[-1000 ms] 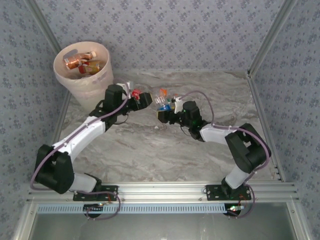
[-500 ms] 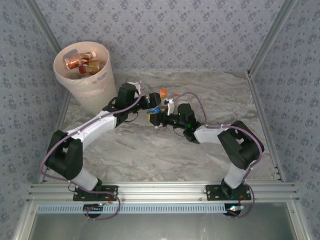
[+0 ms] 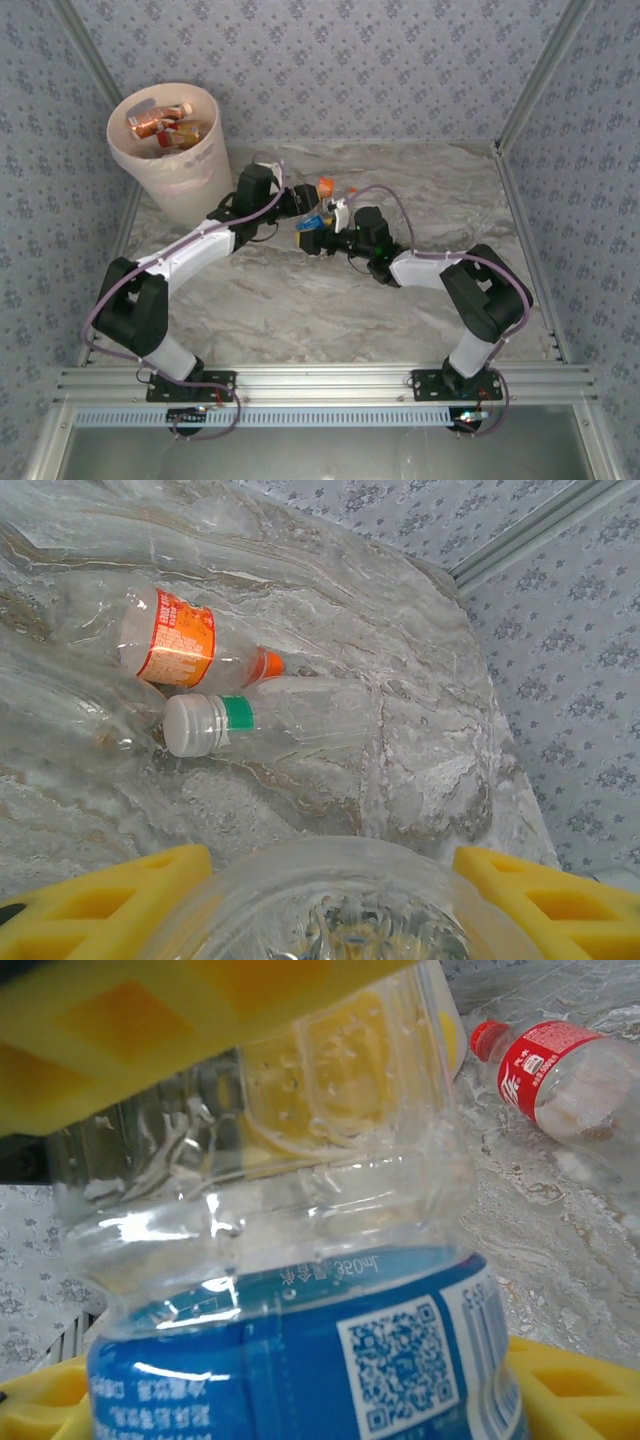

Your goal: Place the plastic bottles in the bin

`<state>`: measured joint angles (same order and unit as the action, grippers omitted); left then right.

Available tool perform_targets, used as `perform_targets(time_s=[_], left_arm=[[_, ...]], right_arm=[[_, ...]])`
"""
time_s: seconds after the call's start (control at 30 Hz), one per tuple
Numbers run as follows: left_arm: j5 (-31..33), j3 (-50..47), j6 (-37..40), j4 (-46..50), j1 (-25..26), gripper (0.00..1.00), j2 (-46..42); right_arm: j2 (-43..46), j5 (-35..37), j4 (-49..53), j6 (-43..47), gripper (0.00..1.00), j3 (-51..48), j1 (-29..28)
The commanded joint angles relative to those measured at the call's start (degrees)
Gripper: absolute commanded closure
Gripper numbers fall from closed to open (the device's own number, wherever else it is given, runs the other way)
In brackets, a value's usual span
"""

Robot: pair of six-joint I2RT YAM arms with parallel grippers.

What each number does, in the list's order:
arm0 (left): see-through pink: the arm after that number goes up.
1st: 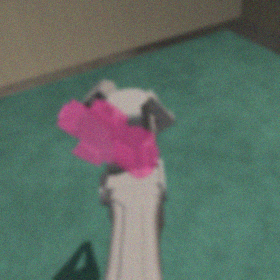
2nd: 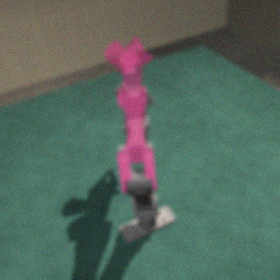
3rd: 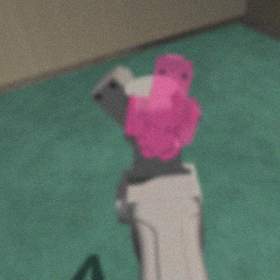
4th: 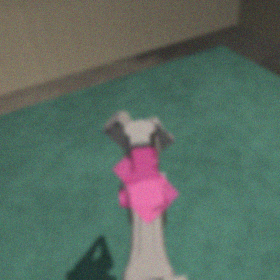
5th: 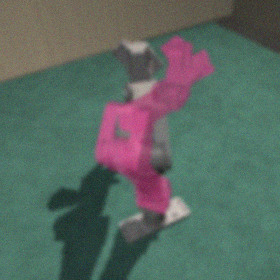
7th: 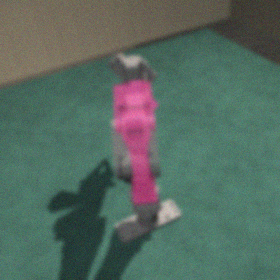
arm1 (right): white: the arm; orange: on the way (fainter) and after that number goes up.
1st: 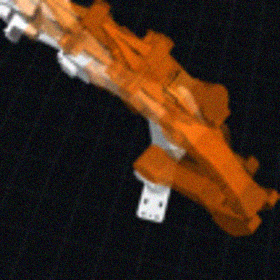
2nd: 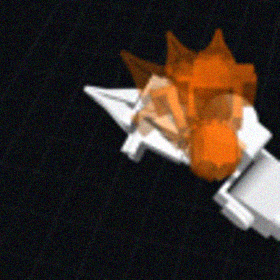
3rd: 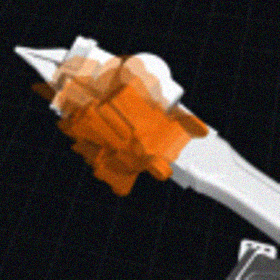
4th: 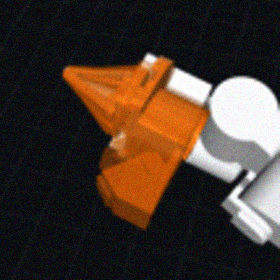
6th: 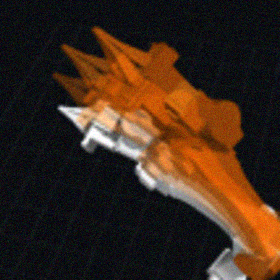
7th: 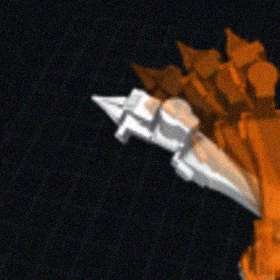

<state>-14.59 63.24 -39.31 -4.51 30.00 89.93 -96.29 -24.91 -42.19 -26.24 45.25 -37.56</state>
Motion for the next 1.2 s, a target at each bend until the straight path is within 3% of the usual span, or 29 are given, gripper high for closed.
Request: perform_targets(time_s=[0.0,0.27,0.43,0.63,0.8,1.17], left_arm=[[-0.70,2.27,-0.50,-0.39,-1.25,0.43,-0.95],[-0.16,6.79,-0.29,0.34,-5.83,0.43,-5.67],[8.69,11.27,3.92,1.79,-7.95,0.42,-9.71],[23.02,17.14,14.20,2.25,-9.41,0.41,-12.04],[30.16,19.87,21.10,-2.46,-12.89,0.41,-12.96],[28.76,27.33,19.53,-2.64,-26.72,0.41,-8.40]], right_arm=[[5.20,1.88,5.37,8.21,0.01,0.70,-0.51],[19.23,16.35,19.88,15.17,0.00,-1.13,-0.52],[25.67,25.86,25.91,14.39,0.00,-2.43,0.95],[31.28,34.50,24.95,10.53,0.00,-6.84,2.84],[34.42,38.59,22.45,11.62,0.00,-10.30,3.01],[34.43,40.11,22.86,12.00,0.00,-10.06,2.93]])
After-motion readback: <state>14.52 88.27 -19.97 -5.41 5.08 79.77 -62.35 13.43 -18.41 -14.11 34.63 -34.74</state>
